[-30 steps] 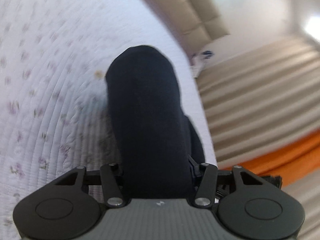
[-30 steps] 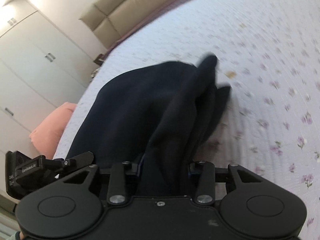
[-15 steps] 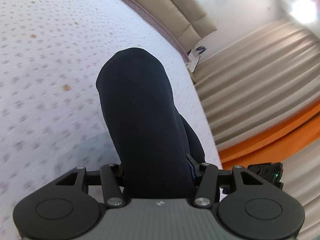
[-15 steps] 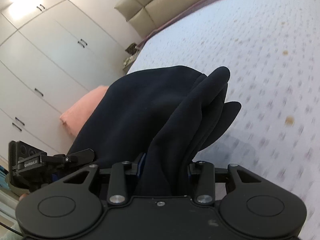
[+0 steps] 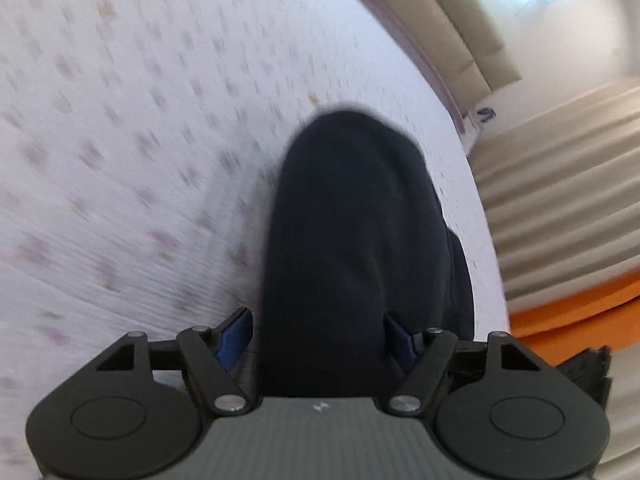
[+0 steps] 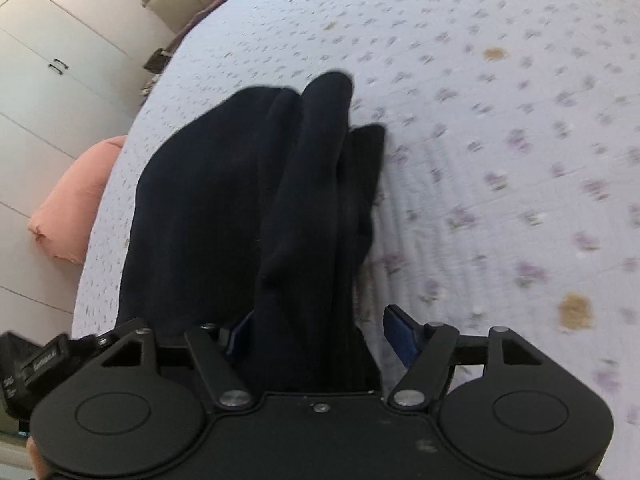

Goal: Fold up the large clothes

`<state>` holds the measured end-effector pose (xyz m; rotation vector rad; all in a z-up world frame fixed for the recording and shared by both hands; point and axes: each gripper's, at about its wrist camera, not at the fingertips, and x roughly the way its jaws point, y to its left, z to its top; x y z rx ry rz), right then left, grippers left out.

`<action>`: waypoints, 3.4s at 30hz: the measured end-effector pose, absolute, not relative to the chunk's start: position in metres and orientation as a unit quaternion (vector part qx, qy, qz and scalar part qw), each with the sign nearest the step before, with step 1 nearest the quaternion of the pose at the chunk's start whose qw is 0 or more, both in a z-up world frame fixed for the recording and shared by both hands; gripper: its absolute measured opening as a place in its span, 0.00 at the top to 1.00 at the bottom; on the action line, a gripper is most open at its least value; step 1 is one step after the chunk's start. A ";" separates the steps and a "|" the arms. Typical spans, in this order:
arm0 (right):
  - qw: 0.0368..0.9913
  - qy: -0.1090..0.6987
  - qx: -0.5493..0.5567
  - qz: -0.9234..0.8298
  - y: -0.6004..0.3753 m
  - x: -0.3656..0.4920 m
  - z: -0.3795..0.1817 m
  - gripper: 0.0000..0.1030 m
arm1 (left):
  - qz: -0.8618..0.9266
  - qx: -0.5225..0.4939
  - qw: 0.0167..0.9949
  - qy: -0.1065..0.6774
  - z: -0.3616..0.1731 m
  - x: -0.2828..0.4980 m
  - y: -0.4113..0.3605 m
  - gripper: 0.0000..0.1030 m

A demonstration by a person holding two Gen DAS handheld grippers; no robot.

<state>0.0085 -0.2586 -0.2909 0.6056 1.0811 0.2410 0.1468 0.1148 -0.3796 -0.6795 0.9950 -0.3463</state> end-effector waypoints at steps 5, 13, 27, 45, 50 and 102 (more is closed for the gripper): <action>0.860 0.460 0.197 0.101 -0.247 0.006 -0.230 0.18 | -0.174 -0.257 0.844 0.438 -0.325 0.136 0.112 0.37; 0.896 0.427 -0.048 0.114 -0.163 0.038 -0.253 0.81 | -0.309 -0.214 0.803 0.463 -0.340 0.110 0.050 0.50; 0.897 0.431 -0.013 0.102 -0.206 -0.053 -0.250 0.65 | -0.226 -0.205 0.848 0.434 -0.329 0.065 0.033 0.60; 0.804 0.581 0.062 0.113 -0.262 -0.194 -0.189 0.34 | -0.134 -0.253 0.828 0.483 -0.236 -0.037 0.039 0.58; 0.801 0.587 0.050 0.107 -0.257 -0.214 -0.138 0.28 | -0.130 -0.181 0.878 0.423 -0.156 -0.067 0.022 0.48; 0.877 0.479 0.038 0.025 -0.197 -0.132 0.025 0.16 | -0.003 0.052 0.893 0.448 -0.035 0.041 -0.014 0.11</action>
